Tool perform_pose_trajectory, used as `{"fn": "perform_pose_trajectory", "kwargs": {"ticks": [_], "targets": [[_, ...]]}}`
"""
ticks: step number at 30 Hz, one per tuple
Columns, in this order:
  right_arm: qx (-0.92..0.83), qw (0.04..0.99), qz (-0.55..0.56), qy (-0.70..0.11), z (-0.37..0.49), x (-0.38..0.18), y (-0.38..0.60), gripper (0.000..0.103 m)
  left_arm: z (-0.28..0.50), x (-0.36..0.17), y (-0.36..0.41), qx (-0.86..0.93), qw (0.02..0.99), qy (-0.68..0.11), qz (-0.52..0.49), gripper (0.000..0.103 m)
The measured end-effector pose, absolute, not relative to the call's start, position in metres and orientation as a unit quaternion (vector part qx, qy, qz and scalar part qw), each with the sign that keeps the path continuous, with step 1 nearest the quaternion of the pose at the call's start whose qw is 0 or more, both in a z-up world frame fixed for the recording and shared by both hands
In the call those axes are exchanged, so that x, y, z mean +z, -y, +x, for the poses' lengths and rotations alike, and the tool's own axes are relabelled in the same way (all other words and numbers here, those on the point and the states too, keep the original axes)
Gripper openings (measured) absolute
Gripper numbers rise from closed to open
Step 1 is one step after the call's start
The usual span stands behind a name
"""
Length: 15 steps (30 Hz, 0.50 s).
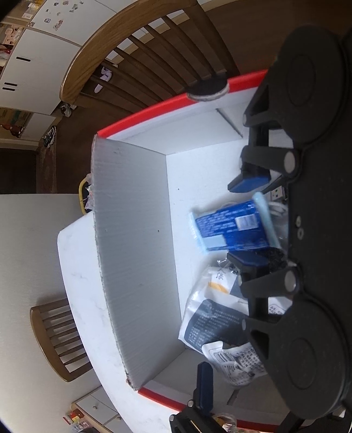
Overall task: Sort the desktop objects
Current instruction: 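Open both tools to drop the wrapper and candy bar in the shoebox, then withdraw both tools from the shoebox back toward the remaining pile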
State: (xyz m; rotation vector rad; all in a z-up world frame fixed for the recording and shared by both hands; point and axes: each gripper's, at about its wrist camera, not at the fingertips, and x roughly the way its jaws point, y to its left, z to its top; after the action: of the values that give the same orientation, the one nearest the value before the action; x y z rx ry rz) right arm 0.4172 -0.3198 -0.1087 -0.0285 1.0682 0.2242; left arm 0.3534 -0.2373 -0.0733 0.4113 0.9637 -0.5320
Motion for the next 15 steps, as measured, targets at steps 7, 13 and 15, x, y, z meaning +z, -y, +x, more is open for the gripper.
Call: {"fn": "perform_pose_trajectory", "kwargs": {"ticks": [7, 13, 15], "targets": [[0.109, 0.863, -0.007, -0.494, 0.406, -0.094, 0.321, 0.055, 0.345, -0.06, 0.231, -0.249, 0.845, -0.441, 0.172, 0.092], [0.118, 0.871, -0.006, -0.476, 0.392, -0.074, 0.317, 0.056, 0.333, -0.043, 0.224, -0.248, 0.858, -0.421, 0.158, 0.092], [0.122, 0.874, -0.004, -0.471, 0.388, -0.068, 0.316, 0.056, 0.329, -0.037, 0.223, -0.249, 0.862, -0.414, 0.155, 0.092]]}}
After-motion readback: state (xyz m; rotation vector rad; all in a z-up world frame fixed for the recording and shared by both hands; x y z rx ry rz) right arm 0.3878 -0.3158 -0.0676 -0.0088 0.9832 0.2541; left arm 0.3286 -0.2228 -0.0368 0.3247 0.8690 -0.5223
